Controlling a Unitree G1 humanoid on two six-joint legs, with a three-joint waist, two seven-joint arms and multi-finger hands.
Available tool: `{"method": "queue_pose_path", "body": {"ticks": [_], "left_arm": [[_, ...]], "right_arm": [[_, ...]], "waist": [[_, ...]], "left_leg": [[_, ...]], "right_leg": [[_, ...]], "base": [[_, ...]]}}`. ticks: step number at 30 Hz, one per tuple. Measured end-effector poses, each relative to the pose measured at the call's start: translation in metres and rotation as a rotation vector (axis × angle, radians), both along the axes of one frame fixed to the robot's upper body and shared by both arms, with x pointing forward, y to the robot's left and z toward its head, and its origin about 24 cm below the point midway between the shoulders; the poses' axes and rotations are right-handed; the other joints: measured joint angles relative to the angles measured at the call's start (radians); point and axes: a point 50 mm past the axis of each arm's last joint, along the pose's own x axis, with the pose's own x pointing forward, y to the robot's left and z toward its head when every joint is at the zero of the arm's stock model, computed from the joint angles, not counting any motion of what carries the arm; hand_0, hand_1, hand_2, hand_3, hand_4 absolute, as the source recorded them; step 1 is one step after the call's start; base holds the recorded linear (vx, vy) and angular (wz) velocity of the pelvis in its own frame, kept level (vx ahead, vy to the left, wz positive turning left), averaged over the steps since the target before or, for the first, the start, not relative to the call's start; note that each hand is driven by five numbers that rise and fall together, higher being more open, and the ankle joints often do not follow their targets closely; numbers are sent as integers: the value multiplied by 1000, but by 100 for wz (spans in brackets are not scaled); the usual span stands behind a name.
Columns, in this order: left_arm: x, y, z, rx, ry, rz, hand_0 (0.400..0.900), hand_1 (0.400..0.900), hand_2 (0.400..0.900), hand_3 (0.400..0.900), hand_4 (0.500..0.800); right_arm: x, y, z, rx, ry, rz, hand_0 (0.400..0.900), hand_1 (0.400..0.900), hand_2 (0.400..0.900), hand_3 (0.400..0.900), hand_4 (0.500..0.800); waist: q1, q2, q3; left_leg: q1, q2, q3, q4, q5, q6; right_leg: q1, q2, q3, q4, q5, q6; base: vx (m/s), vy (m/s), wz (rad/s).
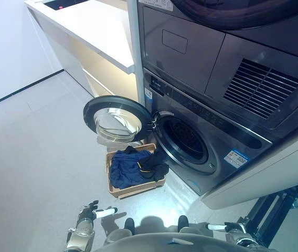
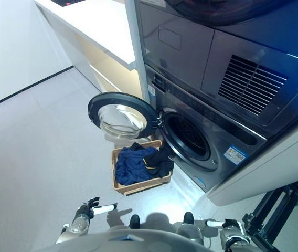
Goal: Put the clothes in the basket into the washing machine.
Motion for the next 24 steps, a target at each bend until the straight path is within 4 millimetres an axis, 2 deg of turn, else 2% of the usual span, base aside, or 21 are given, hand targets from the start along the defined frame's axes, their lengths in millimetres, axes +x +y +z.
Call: {"method": "queue_pose_path", "body": {"ticks": [19, 24], "left_arm": [[0, 0, 0, 0, 2, 0, 900, 900, 900, 900, 800], [0, 0, 0, 0, 2, 0, 900, 900, 900, 900, 800]], "right_arm": [[0, 0, 0, 0, 2, 1, 900, 900, 900, 900, 800], [6, 2, 1, -2, -4, 39, 900, 900, 900, 900, 800]], "waist": [[0, 1, 0], [1, 5, 2]], "left_leg": [[-4, 0, -1, 0, -1, -1], [-11, 0, -1, 0, -2, -3]], "right_leg": [[-1, 0, 0, 0, 0, 0], [-7, 0, 0, 0, 0, 0]], "base": [[0, 0, 0], [-22, 3, 1]]}}
